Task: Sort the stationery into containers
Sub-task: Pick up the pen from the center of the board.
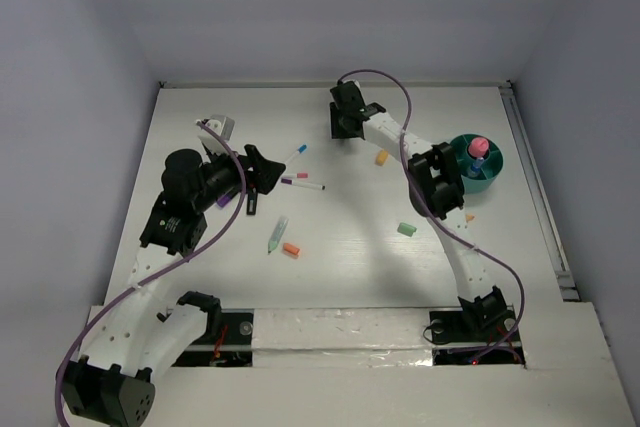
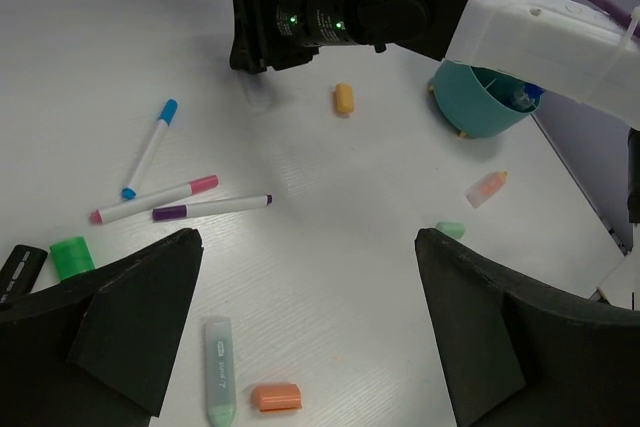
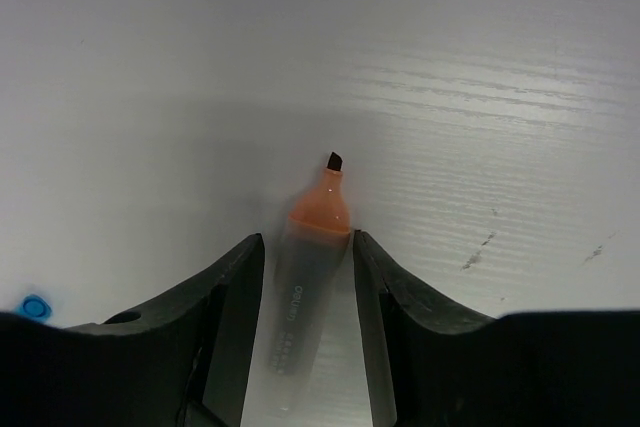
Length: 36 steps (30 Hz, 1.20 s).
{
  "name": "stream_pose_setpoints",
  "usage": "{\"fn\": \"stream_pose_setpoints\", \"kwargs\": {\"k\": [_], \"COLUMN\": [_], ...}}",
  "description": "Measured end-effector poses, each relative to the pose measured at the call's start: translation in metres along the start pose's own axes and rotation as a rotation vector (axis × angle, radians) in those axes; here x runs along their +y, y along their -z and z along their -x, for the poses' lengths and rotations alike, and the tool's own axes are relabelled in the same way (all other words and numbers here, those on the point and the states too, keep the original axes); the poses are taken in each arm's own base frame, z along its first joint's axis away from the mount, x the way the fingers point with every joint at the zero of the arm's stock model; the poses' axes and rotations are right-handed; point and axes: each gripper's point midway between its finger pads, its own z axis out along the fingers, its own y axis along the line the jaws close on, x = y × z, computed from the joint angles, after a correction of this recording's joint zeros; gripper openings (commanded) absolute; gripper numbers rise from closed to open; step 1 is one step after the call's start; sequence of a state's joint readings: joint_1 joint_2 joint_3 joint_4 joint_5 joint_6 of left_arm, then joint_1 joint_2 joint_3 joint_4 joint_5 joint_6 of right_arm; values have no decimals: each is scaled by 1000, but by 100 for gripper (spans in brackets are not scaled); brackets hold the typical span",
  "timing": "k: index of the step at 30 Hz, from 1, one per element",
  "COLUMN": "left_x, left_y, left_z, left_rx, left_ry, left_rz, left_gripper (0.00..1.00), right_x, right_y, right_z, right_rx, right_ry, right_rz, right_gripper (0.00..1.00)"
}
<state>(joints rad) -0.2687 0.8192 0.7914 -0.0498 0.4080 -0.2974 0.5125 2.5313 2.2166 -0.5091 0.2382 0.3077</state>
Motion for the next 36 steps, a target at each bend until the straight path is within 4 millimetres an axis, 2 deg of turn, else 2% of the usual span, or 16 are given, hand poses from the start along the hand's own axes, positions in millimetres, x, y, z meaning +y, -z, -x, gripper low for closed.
{"fn": "stream_pose_setpoints", "kwargs": {"k": [2, 5, 6, 8, 9, 12, 14, 18, 21, 24, 26, 28, 30, 32, 33, 36], "left_x": [0, 0, 0, 0, 0, -3, -6, -8, -7, -10, -12, -13, -13, -10, -9, -8], "left_y": [0, 0, 0, 0, 0, -2, -5, -18, -24, -25, -26, -27, -30, -33, -35, -35], "left_z": [0, 0, 0, 0, 0, -4, -10, -28, -38, -41, -39, -38, -40, -44, -46, -48], "left_rx": [0, 0, 0, 0, 0, 10, 31, 105, 150, 157, 150, 146, 155, 170, 176, 181], "left_ry": [0, 0, 0, 1, 0, 8, 24, 76, 110, 126, 126, 125, 131, 142, 146, 154], "left_rz": [0, 0, 0, 0, -1, -26, -55, -106, -120, -138, -149, -160, -165, -161, -158, -153], "left_gripper": [86, 86, 86, 86, 86, 90, 99, 99, 99, 88, 79, 76, 75, 74, 73, 72], "right_x": [-2, -3, -4, -5, -6, -6, -6, -10, -10, 1, 17, 38, 61, 85, 96, 124], "right_y": [0, 0, -1, -1, -1, -1, 0, 20, 54, 105, 150, 199, 240, 273, 284, 296], "right_z": [0, -2, -1, 0, 0, 0, 0, -14, -14, 11, 36, 55, 67, 68, 65, 48], "right_rx": [-1, -2, -4, -7, -8, -11, -21, -6, -14, -95, -190, -290, -366, -413, -422, -406], "right_ry": [14, 45, 51, 59, 60, 59, 52, 34, 3, -43, -82, -120, -155, -183, -192, -206], "right_rz": [-10, -27, -33, -39, -41, -41, -36, -12, 35, 122, 213, 322, 434, 544, 587, 670], "right_gripper": [46, 36, 25, 11, 0, 0, 0, 0, 0, 0, 0, 0, 0, 0, 0, 0]}}
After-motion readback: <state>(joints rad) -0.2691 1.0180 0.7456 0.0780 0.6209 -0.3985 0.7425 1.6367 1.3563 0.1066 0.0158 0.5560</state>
